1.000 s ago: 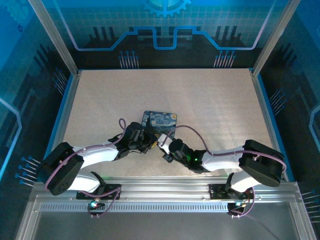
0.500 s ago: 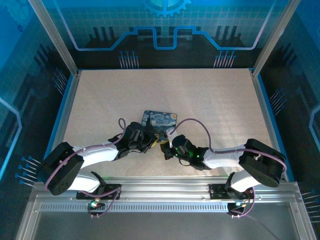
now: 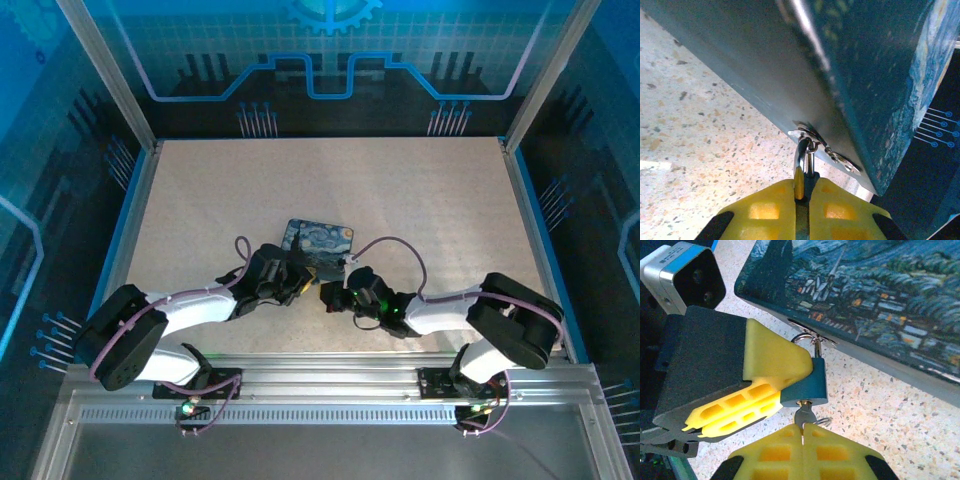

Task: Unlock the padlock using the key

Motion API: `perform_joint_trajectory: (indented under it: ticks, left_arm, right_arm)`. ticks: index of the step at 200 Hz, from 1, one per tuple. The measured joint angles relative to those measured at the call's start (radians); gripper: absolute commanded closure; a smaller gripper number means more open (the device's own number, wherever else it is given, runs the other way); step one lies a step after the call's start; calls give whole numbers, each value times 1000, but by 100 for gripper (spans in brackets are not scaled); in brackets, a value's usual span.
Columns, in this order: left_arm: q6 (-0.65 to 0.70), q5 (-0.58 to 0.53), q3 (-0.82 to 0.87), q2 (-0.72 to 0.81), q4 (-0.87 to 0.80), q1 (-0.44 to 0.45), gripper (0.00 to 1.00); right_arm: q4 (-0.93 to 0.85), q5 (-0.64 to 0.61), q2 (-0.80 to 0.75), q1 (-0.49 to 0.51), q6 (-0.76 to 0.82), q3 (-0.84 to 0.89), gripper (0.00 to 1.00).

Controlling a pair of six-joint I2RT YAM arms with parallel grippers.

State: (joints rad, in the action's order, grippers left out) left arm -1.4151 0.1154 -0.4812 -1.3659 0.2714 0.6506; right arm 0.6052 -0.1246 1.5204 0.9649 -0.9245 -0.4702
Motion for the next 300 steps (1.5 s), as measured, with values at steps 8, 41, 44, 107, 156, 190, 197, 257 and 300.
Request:
perform_joint_trajectory:
  ticks: [8, 41, 44, 107, 156, 190, 197, 257, 300]
  left_arm:
    - [0, -3, 1, 0, -4, 0, 100]
    - [1, -7, 1, 0, -5, 0, 97]
    - [1, -7, 1, 0, -5, 0, 95]
    - [3, -2, 1, 0, -5, 0, 79]
    - [4, 38, 1, 4, -3, 9, 66]
    - [23, 39, 1, 48, -37, 11, 57]
    - [30, 39, 1, 61, -51, 11, 56]
    - [121, 27, -1, 207, -222, -28, 46]
    - [188, 23, -1, 293, -311, -105, 42]
  right_arm:
    - [4, 3, 6, 0, -15, 0, 100]
    - [10, 6, 13, -3, -42, 0, 100]
    - [10, 6, 13, -3, -44, 0, 100]
    - [2, -1, 13, -4, -71, 7, 100]
    - [-9, -14, 18, -6, -82, 12, 100]
    - [-5, -17, 18, -12, -86, 13, 100]
    - [-5, -17, 18, -13, -86, 13, 100]
    - [-19, -17, 4, -22, -35, 18, 99]
    - [-77, -1, -48, -44, 105, 17, 84]
